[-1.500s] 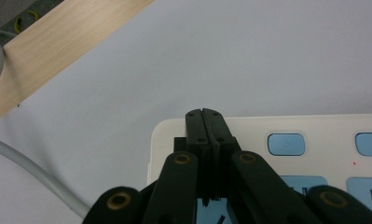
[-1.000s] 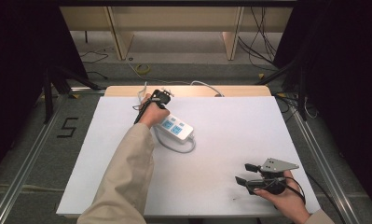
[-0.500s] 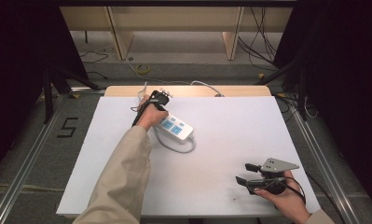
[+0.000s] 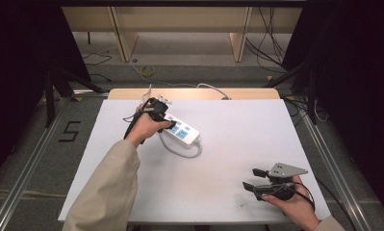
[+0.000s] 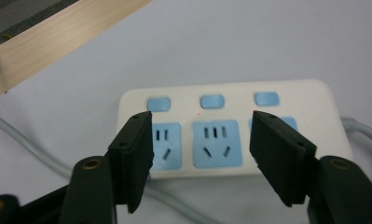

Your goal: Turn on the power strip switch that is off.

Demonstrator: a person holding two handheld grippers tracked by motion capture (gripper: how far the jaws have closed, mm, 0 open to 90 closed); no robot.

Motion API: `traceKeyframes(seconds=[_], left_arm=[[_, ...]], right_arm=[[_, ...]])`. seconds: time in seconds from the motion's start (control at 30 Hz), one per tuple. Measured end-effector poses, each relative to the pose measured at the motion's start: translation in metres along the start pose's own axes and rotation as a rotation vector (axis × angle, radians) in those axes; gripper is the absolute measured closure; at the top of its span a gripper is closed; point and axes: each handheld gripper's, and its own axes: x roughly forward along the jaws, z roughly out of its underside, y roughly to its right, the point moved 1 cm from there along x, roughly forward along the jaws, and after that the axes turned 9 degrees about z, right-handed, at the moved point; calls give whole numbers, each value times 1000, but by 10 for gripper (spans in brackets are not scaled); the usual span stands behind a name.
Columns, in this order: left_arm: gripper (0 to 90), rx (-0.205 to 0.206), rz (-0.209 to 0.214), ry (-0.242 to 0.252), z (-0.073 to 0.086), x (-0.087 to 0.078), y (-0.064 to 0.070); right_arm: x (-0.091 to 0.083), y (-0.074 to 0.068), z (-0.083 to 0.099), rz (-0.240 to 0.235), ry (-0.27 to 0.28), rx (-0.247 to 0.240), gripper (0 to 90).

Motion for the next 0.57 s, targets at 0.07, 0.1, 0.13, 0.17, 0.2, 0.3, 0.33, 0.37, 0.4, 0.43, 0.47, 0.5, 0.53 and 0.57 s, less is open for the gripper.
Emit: traceKeyframes(seconds=[0.07,0.1,0.13,0.17,0.2,0.3,0.33,0.37,0.4,0.43,0.47,0.5,0.53,0.57], left_arm=[[353,7,8,18,12,-10,8],[340,10,18,28,19,-14,13],[325,19,22,37,26,-20,18],[320,30,21,49,34,-25,24],[312,37,20,65,42,-30,31],[303,48,34,102,71,-41,53],[304,49,41,117,81,-43,59],[303,52,42,129,90,-45,66],[303,49,44,146,99,-46,72],[305,46,50,147,106,-46,76],[301,51,51,134,112,-46,79],[295,59,34,135,117,-47,82],[295,63,16,142,121,-48,84],[292,67,8,138,125,-48,85]], right_arm=[[0,0,0,-1,-2,2,334],[0,-1,0,-1,-2,2,334],[0,-1,0,-1,-2,2,334],[0,-1,0,-1,-2,1,333],[0,-1,0,-1,-3,1,333],[0,-1,0,-1,-4,2,332],[1,-1,0,-1,-3,1,332],[1,-1,0,-1,-4,2,332],[1,-1,0,-3,-2,4,332],[1,-1,-1,-2,-3,5,332],[1,-1,-1,-1,-4,5,331],[1,-2,-1,1,-2,3,331],[1,-2,-1,2,-2,1,331],[1,-2,-1,2,-1,-1,331]])
